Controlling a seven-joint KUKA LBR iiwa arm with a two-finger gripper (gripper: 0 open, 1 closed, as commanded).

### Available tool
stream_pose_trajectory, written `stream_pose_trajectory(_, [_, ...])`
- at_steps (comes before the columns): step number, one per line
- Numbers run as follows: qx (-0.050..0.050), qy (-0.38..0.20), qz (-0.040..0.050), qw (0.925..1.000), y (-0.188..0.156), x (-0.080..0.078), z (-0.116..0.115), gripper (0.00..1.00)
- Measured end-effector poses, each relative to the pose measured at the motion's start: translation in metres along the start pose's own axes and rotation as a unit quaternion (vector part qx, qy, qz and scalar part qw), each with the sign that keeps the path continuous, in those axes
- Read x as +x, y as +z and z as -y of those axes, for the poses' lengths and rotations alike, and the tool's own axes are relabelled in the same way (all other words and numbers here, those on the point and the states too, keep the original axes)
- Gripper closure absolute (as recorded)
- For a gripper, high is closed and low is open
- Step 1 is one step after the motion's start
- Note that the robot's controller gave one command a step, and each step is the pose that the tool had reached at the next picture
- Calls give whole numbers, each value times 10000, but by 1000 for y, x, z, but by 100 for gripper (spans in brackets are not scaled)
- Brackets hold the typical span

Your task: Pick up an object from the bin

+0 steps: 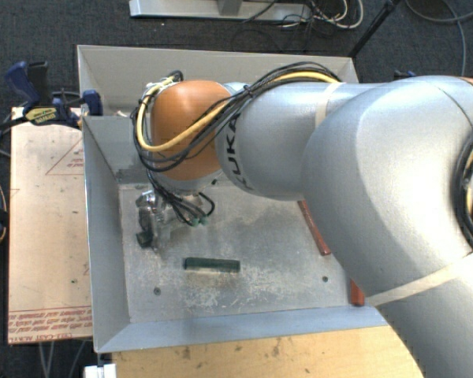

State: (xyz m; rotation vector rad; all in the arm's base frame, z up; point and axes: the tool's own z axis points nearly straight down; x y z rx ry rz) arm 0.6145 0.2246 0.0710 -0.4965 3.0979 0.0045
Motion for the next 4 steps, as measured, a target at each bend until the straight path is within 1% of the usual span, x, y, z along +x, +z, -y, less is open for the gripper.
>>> stream_pose_trajectory(2, [0, 1, -12, 10000, -2, 1, 0, 100])
stream_pose_trajectory(3, [1, 4, -33, 10000, -12, 2, 0, 100])
stream_pose_trajectory(4, [1, 7, -12, 10000, -24, 0, 0, 100])
